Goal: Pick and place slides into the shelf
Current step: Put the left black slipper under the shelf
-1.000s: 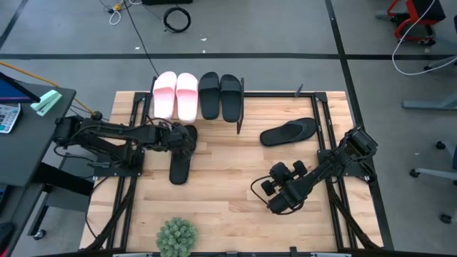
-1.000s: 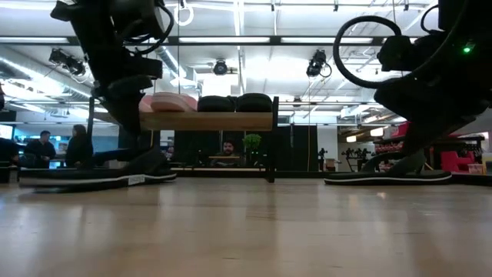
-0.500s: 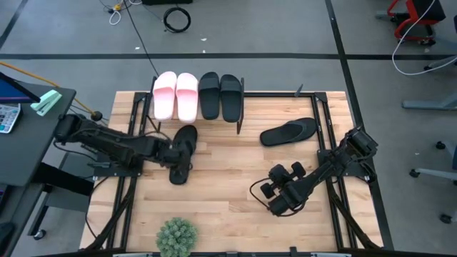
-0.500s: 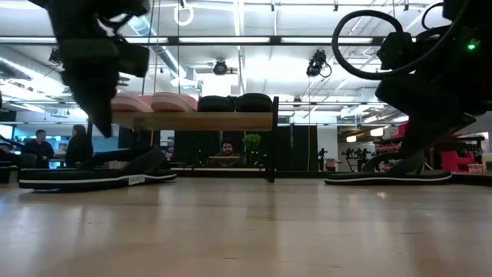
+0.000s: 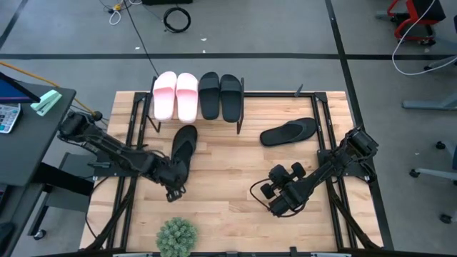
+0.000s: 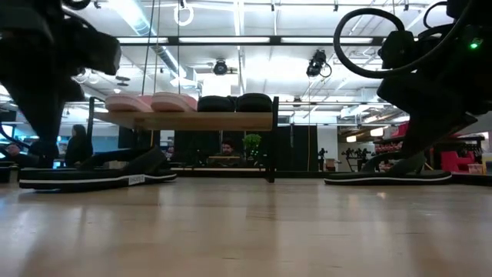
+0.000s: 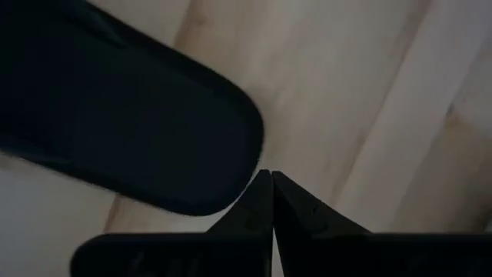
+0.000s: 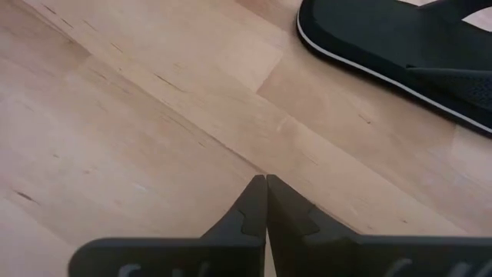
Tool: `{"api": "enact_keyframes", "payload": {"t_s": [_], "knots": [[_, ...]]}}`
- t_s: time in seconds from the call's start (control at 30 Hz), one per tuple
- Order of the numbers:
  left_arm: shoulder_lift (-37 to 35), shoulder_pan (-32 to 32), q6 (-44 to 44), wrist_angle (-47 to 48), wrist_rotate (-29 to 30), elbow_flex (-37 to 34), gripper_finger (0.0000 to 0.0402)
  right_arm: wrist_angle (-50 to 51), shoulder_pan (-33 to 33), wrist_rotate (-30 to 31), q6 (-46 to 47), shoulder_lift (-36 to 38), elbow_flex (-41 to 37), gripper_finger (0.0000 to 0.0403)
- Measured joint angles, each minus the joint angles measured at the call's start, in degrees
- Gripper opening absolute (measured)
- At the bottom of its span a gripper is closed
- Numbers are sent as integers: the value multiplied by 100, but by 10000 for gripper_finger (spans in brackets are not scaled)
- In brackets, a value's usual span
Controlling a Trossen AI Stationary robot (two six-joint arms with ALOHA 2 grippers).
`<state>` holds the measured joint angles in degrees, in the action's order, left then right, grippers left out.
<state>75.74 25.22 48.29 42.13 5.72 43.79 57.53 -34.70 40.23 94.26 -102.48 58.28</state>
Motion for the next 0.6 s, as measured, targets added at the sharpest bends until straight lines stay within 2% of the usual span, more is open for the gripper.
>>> {"api": "enact_keyframes", "payload": {"t_s": [0.33,0.6], "knots": [[1014,151,-233,-27,-15,5,5,1,0,4,-36,0,0,9],[1153,-369,-665,-92,422,15,6,1,2,12,-101,0,0,9]]}}
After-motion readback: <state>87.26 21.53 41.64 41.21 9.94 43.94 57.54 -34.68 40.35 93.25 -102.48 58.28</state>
